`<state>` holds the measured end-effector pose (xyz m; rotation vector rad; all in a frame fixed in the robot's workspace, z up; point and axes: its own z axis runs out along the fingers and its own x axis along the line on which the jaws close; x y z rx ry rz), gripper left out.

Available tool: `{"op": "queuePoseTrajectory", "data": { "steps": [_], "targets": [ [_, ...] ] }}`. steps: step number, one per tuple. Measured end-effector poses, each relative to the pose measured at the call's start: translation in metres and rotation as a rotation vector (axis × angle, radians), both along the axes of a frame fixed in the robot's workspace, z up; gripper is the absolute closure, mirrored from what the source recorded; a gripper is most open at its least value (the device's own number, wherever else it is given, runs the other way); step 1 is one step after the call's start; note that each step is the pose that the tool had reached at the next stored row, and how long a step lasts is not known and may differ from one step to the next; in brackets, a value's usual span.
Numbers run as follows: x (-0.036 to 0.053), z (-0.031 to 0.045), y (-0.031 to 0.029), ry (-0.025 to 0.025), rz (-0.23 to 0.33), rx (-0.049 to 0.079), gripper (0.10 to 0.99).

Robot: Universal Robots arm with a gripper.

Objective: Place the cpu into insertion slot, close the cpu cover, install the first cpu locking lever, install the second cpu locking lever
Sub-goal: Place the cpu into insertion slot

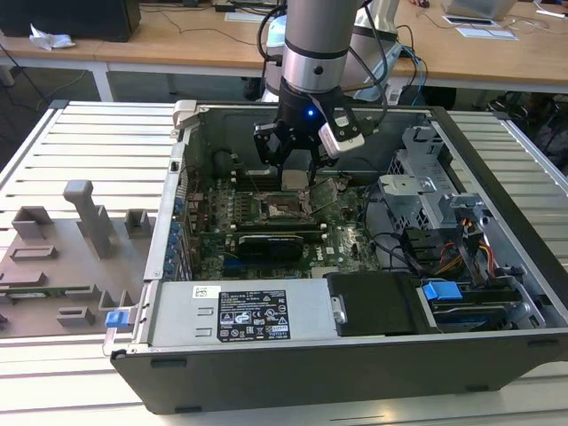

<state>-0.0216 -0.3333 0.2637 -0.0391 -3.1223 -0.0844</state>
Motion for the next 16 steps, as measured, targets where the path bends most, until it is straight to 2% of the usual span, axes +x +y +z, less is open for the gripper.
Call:
{"op": "queuePoseTrajectory", "data": {
  "steps": [3,7,16],
  "targets": [
    [0.0000,0.0000,0.0000,0.0000,-0.001,0.000,0.541],
    [0.0000,-0.0002,0.0000,-0.0001,-0.041,-0.001,0.541],
    [0.0000,-0.0007,0.0000,0.0001,-0.184,-0.004,0.541]
  ]
}}
